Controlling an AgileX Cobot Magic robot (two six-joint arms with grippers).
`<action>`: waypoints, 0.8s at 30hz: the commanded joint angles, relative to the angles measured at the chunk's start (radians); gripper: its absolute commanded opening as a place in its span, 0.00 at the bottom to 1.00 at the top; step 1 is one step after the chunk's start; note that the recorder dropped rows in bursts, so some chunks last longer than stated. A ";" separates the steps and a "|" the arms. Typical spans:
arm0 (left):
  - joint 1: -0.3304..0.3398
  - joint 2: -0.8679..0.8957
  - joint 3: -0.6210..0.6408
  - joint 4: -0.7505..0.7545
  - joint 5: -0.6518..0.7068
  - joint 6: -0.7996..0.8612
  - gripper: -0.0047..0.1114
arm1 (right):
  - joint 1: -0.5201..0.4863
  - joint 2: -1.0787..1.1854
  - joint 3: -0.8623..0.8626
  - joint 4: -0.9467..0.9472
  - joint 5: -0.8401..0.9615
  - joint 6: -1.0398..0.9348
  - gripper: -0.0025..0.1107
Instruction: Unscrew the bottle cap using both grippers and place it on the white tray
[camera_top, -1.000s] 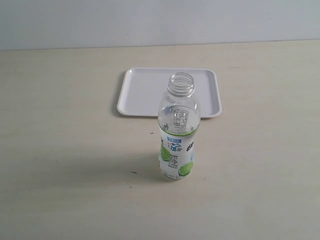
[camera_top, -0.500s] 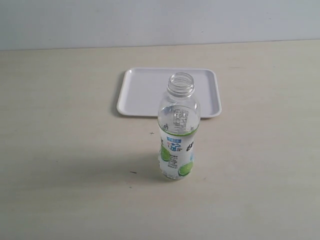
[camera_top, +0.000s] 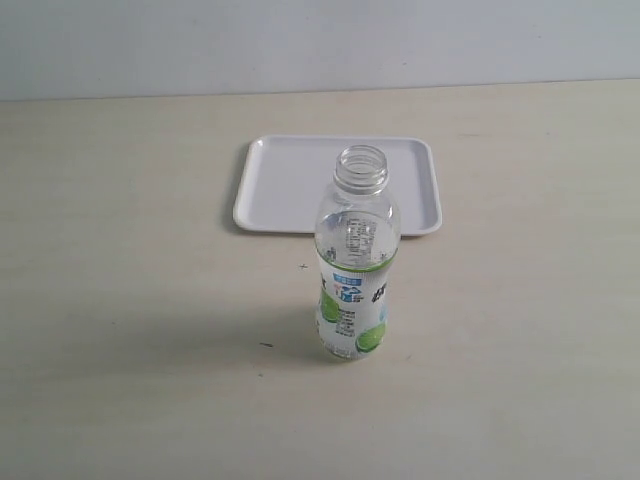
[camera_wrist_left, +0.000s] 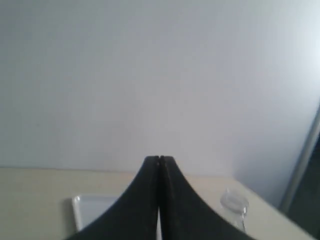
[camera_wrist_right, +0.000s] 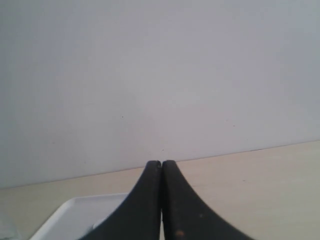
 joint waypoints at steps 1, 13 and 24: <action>-0.007 -0.005 0.016 -0.296 0.216 -0.019 0.04 | -0.006 -0.005 0.004 -0.009 -0.009 0.002 0.02; -0.007 -0.005 0.166 -0.531 0.393 0.193 0.04 | -0.002 -0.005 0.004 -0.009 -0.009 0.002 0.02; -0.007 -0.005 0.166 -1.523 0.378 1.747 0.04 | -0.002 -0.005 0.004 -0.004 -0.009 0.002 0.02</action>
